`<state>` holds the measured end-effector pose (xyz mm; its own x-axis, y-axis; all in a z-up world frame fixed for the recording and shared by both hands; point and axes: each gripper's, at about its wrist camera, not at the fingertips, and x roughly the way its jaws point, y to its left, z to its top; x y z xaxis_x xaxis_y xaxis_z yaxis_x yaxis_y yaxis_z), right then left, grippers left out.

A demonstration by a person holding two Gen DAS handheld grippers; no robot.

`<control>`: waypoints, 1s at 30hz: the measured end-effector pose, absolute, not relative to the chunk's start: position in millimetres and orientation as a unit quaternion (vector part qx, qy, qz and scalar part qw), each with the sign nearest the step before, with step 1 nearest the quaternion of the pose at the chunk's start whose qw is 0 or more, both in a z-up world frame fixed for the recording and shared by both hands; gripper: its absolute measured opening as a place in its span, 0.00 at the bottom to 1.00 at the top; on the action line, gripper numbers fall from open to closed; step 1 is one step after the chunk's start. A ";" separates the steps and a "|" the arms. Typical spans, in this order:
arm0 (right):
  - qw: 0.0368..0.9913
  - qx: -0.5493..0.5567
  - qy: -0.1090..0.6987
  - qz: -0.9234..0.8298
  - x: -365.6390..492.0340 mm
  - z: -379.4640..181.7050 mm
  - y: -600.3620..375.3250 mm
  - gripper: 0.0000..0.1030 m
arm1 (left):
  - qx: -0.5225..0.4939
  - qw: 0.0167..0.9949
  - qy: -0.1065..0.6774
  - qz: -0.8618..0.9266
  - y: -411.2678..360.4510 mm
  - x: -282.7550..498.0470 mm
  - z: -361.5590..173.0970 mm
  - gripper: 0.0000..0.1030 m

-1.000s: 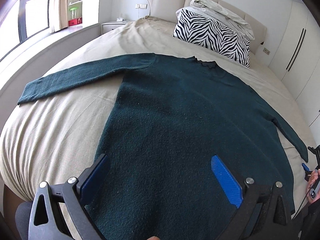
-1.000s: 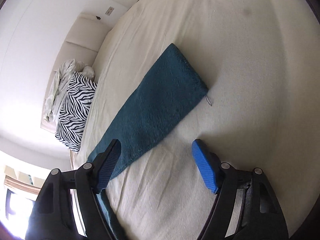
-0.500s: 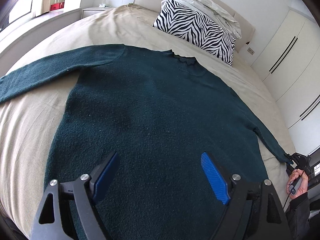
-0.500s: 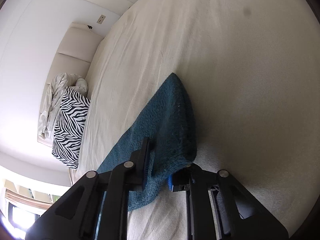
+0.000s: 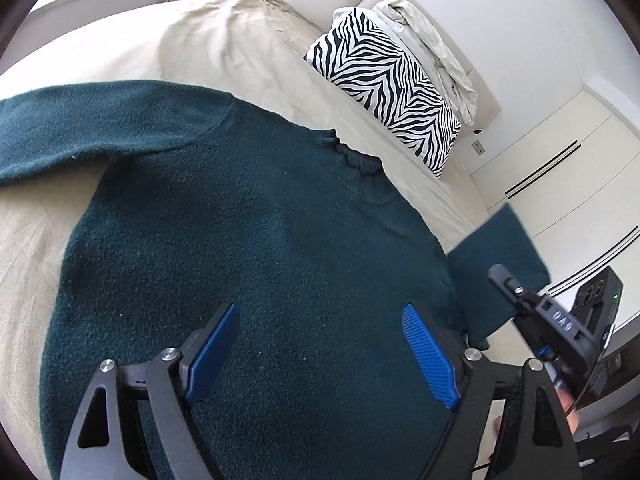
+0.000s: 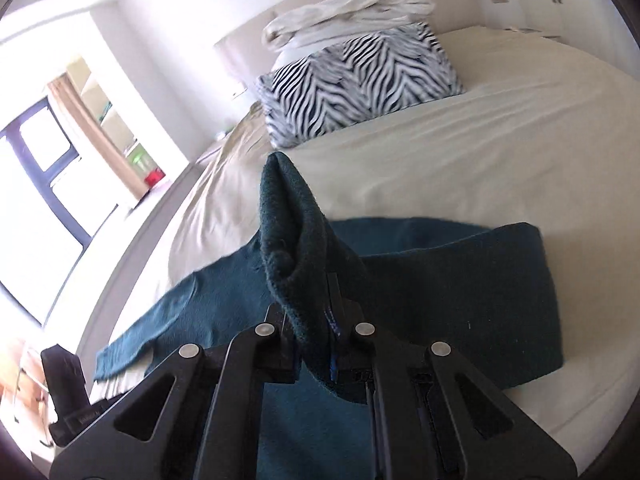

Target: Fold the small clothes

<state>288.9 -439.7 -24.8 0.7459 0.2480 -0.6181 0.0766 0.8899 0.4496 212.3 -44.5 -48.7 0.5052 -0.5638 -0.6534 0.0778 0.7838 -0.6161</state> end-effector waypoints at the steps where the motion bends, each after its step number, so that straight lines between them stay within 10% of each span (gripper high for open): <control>1: 0.901 0.218 0.371 0.061 298.8 -39.2 -415.0 0.08 | -0.273 0.820 0.462 -0.200 -45.6 214.4 -53.1 0.83; 7: 0.862 0.202 0.457 0.091 288.1 -126.7 -334.4 0.20 | -0.322 0.780 0.480 -0.239 -59.3 223.9 -72.3 0.88; 11: 0.868 0.231 0.427 0.106 229.1 -128.0 -332.5 0.61 | -0.330 0.767 0.487 -0.258 -81.2 231.1 -76.0 0.89; 16: 0.872 0.239 0.418 0.093 187.4 -122.8 -343.4 0.61 | -0.319 0.752 0.507 -0.275 -113.5 239.9 -82.2 0.88; 19: 0.854 0.295 0.418 0.095 166.2 -129.4 -368.1 0.61 | -0.291 0.759 0.520 -0.262 -125.4 244.9 -86.3 0.68; 24: 0.833 0.381 0.393 0.080 143.2 -141.3 -411.1 0.61 | -0.251 0.772 0.527 -0.253 -128.2 256.3 -77.5 0.09; 30: 0.801 0.470 0.363 0.076 132.3 -150.7 -454.4 0.61 | -0.237 0.823 0.453 -0.246 -102.2 281.2 -30.6 0.10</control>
<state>132.3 -454.4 -150.7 0.7244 0.4643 -0.5096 0.2193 0.5456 0.8088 281.2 -102.2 -30.6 0.4682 -0.6195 -0.6301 0.1895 0.7669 -0.6132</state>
